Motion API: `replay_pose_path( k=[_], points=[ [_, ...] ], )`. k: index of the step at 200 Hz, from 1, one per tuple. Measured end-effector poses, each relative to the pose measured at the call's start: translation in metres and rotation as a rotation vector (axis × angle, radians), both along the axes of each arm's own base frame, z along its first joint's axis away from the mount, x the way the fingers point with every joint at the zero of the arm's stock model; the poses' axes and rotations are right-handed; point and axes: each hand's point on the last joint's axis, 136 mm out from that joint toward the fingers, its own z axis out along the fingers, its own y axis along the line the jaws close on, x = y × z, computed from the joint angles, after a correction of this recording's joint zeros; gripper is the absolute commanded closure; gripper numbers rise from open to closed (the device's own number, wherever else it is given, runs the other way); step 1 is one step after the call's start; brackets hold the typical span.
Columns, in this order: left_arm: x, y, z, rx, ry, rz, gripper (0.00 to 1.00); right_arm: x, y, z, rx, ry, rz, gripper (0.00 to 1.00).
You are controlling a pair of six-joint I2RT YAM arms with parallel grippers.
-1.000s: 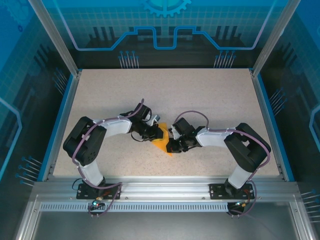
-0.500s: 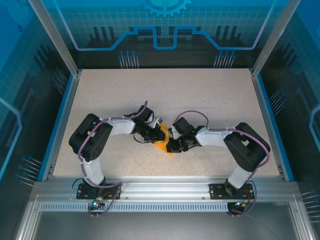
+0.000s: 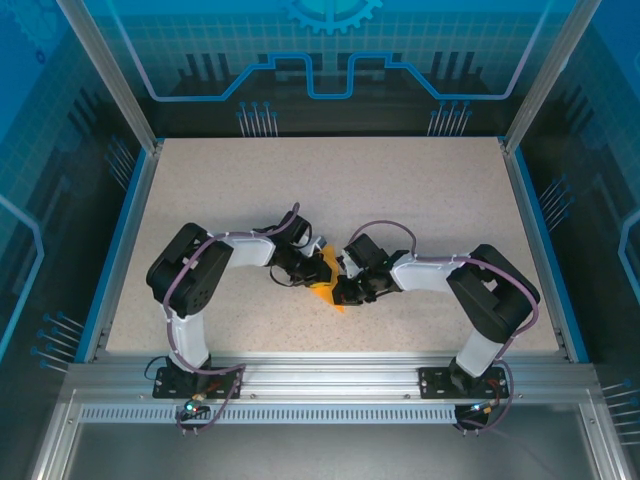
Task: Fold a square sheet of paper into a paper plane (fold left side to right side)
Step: Fourth fold the wing at the center of the table.
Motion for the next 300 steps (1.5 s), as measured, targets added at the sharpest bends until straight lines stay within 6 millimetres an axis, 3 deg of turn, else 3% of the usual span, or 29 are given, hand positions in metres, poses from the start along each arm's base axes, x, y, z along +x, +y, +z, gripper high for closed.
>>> replay_pose_path(
  k=[104, 217, 300],
  points=[
    [0.01, 0.005, -0.001, 0.06, -0.024, 0.001, 0.85, -0.001, 0.0, 0.0, -0.006, 0.013, 0.002, 1.0],
    [0.039, 0.014, -0.001, 0.065, -0.052, 0.019, 0.84, -0.001, 0.001, 0.0, -0.003, 0.018, 0.003, 1.0],
    [0.084, 0.032, 0.001, 0.08, -0.125, 0.071, 0.83, -0.001, 0.001, 0.0, -0.002, 0.018, 0.003, 1.0]
  ],
)
